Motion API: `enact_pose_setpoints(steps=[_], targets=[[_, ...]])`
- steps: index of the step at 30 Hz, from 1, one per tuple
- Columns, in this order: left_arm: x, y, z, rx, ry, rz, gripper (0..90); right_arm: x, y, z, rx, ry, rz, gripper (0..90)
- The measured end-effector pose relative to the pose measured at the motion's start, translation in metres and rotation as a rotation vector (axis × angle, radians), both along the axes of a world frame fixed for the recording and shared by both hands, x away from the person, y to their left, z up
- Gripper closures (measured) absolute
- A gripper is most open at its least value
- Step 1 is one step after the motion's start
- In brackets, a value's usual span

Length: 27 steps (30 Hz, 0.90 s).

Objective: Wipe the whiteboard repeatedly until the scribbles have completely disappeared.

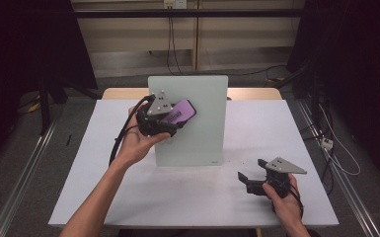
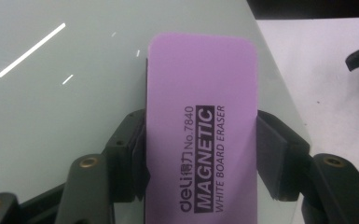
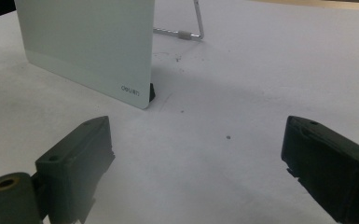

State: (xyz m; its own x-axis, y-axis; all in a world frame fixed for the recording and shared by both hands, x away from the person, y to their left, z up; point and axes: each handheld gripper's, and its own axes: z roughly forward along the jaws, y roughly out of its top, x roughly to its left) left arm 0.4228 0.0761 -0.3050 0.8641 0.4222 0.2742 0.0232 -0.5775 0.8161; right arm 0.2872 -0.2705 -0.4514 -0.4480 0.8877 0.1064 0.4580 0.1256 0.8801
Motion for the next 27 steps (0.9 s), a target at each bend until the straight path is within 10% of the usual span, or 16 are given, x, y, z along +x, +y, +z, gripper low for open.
enact_pose_setpoints(steps=[12,27], targets=[[-0.007,-0.01,-0.017,0.032,0.031,-0.027,40.8,-0.001,0.0,0.0,0.001,0.0,0.0,8.8],[0.002,0.027,0.012,0.001,-0.025,0.051,40.9,-0.003,-0.001,0.0,-0.001,-0.001,0.001,8.8]])
